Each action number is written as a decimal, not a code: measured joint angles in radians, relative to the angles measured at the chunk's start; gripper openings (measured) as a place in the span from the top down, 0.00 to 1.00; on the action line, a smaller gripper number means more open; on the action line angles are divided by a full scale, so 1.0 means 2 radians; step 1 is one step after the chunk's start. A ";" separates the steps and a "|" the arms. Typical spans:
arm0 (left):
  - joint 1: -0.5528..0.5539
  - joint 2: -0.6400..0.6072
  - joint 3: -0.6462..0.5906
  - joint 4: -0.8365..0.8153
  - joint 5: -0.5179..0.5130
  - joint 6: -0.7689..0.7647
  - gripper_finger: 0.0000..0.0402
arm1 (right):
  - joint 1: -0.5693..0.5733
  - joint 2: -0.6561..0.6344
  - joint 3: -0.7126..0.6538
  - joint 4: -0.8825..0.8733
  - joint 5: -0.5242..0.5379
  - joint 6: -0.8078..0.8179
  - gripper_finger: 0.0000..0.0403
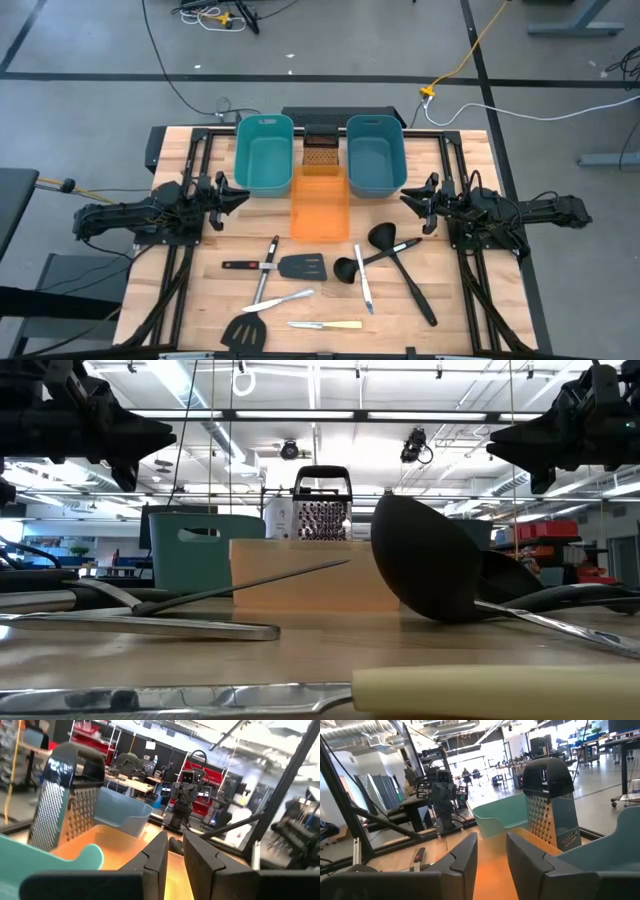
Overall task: Pick & Place Kitchen Items
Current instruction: Put the top black spatula into the green bin
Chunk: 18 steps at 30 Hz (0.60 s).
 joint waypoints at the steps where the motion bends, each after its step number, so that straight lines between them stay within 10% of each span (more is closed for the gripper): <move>1: 0.000 0.000 0.000 0.000 -0.001 -0.007 0.83 | 0.000 0.000 0.000 0.003 0.000 0.000 0.72; 18: 0.001 0.000 0.000 0.000 -0.019 0.022 0.83 | 0.000 0.000 0.000 0.008 -0.014 -0.014 0.72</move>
